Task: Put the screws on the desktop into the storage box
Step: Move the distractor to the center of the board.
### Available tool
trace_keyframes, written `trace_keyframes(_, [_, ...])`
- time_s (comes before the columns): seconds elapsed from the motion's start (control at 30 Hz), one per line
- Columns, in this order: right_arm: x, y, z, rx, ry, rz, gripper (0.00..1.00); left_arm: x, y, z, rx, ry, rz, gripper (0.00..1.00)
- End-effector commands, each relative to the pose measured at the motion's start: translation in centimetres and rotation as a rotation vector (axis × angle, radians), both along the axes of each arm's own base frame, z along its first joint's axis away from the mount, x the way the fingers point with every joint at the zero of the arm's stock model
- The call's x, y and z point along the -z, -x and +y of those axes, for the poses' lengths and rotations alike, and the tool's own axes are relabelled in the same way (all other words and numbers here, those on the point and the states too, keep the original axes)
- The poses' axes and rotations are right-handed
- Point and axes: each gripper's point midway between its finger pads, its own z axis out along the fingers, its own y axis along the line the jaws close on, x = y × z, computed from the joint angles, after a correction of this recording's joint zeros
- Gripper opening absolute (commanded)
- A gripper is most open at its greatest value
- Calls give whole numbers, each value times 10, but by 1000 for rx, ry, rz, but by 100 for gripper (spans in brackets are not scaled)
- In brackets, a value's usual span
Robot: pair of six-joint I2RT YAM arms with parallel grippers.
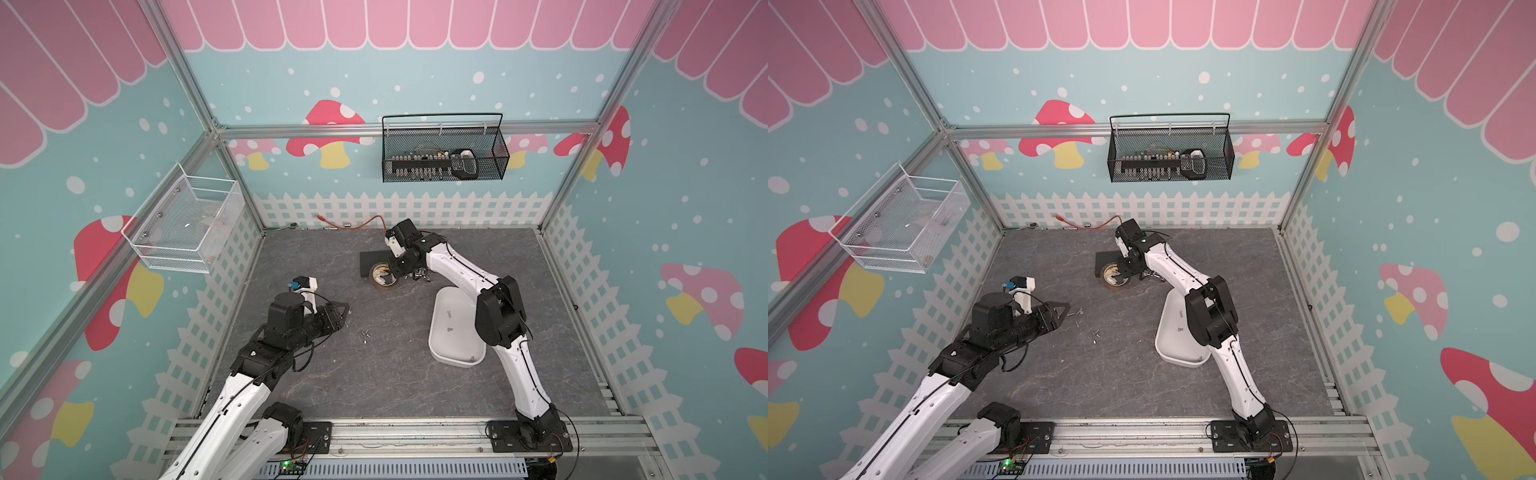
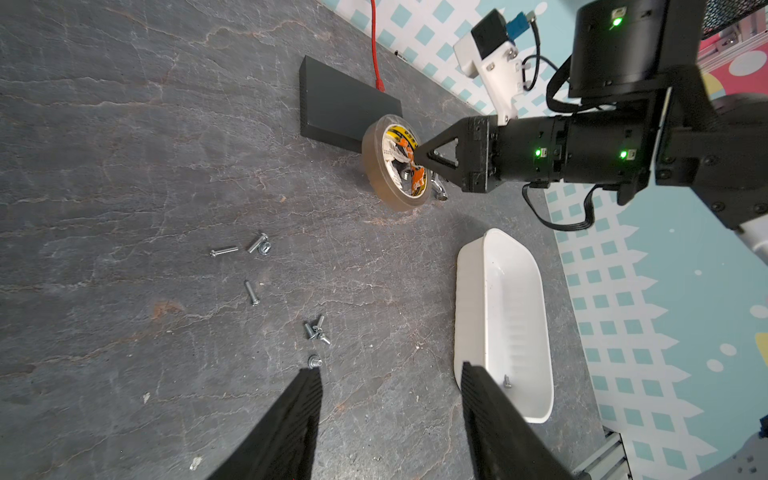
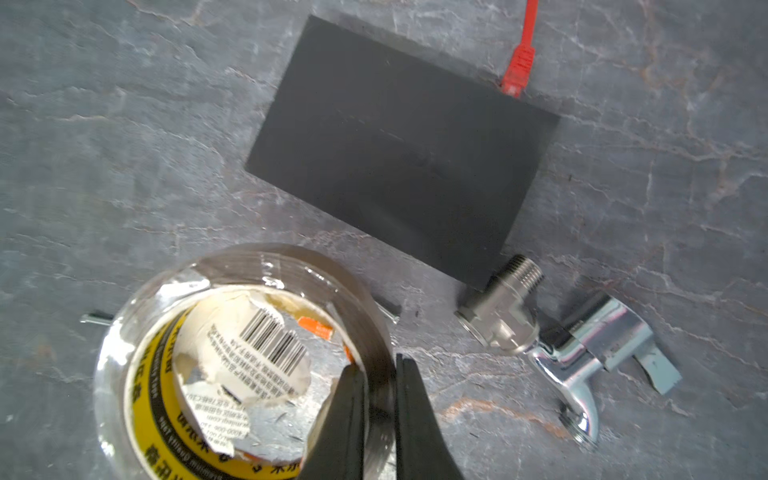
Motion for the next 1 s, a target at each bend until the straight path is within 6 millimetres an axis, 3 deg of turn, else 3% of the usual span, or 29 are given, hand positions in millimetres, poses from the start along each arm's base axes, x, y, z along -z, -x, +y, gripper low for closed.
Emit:
trace_keyframes(0.0, [6,4,35,-35,-47,16,0,-1,-1,1,7,-5,-18,59])
trace_keyframes(0.17, [30,-3,43,-21,-32,44,0,-1,-1,0,8,-5,-15,59])
trace_keyframes(0.47, [59,5,45,-50,14,77,0,0,-1,1,8,-5,-13,58])
trace_keyframes(0.6, [69,2,44,-42,33,78,22,0,-1,1,9,-5,-10,59])
trace_keyframes(0.77, [61,0,47,-56,20,59,39,0,-1,1,8,-5,-11,59])
trace_keyframes(0.87, [44,-6,42,-75,49,-3,41,0,-2,1,7,-5,-12,59])
trace_keyframes(0.97, [30,-16,25,-85,131,-80,41,-1,-1,1,9,-4,-14,59])
